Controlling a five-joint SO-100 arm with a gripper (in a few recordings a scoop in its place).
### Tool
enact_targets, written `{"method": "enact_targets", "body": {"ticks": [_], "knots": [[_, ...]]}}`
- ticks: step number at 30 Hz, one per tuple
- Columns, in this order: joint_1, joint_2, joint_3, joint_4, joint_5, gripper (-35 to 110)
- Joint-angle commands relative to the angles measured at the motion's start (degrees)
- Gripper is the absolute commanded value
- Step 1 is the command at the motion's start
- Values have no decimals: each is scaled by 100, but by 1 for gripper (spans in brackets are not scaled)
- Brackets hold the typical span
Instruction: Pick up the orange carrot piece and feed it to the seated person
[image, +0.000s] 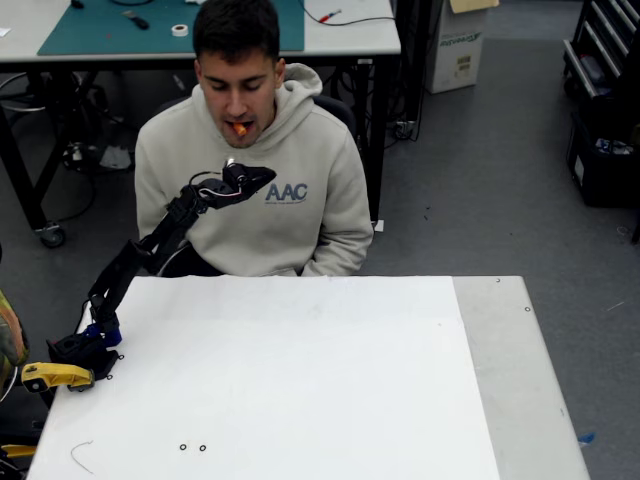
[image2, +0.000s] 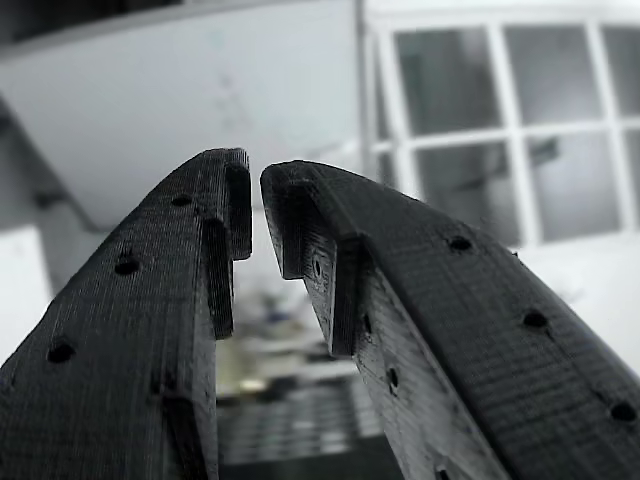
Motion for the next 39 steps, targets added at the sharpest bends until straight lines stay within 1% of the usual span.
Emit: {"method": "enact_targets", "body": {"ticks": [1, 11, 16, 19, 26, 33, 39], "knots": [[79, 1538, 773, 53, 1037, -3], [-396, 3463, 3428, 62, 3727, -3], [-642, 4333, 4966, 70, 4781, -3], [-756, 4799, 5985, 70, 5238, -3], [-1090, 5810, 8314, 70, 5792, -3], [-1213, 6803, 10538, 62, 5977, -3], [-1424, 8051, 12129, 62, 5985, -3]]}}
